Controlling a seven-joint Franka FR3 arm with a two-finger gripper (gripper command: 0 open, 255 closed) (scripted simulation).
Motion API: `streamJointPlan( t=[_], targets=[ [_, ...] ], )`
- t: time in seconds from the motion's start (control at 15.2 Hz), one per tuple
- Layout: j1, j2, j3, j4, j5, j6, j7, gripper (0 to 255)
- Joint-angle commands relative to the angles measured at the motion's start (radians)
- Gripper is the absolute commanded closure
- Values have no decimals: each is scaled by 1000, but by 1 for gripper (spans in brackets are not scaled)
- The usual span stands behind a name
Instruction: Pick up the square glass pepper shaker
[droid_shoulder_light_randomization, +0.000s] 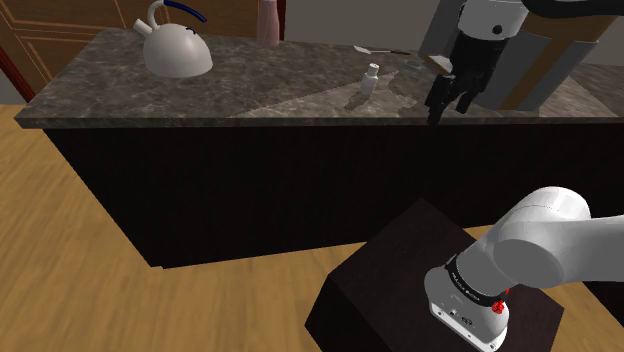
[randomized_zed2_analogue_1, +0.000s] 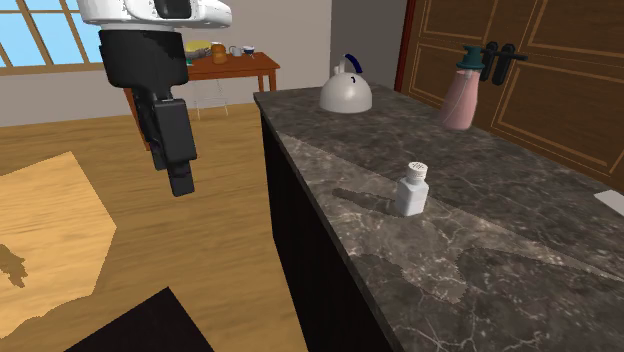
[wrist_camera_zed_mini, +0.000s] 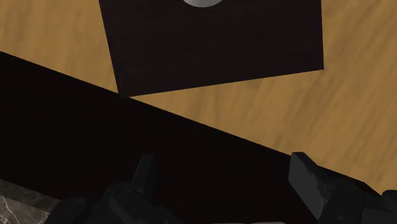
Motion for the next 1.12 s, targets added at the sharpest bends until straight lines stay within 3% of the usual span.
streamJointPlan(
  t=[0.0,0.53,1.06],
  targets=[
    [0,0,0,0,0,0,0,0],
    [-35,244,-80,101,-46,199,-62,0],
    [-58,508,-149,279,-46,338,-128,0]
  ],
)
